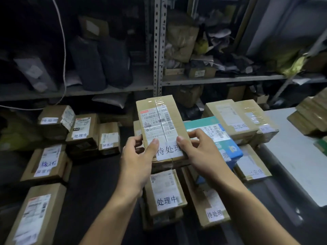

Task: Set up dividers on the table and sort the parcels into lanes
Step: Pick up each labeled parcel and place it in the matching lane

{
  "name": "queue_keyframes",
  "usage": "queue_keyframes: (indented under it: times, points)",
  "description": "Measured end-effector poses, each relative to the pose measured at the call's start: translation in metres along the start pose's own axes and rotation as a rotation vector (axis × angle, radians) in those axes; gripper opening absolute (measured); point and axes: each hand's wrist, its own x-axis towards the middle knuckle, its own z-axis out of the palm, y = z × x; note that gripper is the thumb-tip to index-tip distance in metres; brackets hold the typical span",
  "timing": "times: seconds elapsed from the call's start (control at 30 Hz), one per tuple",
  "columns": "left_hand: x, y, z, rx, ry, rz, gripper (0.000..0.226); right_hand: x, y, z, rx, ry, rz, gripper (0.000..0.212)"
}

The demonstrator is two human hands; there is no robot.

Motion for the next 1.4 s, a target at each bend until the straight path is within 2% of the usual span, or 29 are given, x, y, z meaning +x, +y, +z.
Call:
queue_keyframes:
  times: [0.2,0.4,0.6,0.83,1.17,1.4]
  points:
    - [-0.007,0.012,0.066,-0.037,-0.122,-0.035,0.019,0.012,0.006,-0.067,-0.06,0.088,0.002,0.024]
    - [0.006,0.005,0.12,0.062,-0.118,-0.055,0.024,0.027,0.006,-0.116,-0.096,0.095,0.06,0.024]
    - [0.009,-0.006,0.148,0.085,-0.127,-0.149,0.028,0.039,0.012,-0.139,-0.17,0.048,0.099,0.028]
    - [0.009,-0.017,0.161,0.145,-0.115,-0.207,0.032,0.049,0.027,-0.151,-0.227,-0.008,0.139,0.03]
    - [0.007,-0.017,0.164,0.152,-0.097,-0.183,0.041,0.054,0.037,-0.155,-0.228,-0.01,0.14,0.034]
    - [0.006,-0.013,0.166,0.149,-0.093,-0.174,0.032,0.053,0.032,-0.152,-0.202,0.039,0.12,0.032]
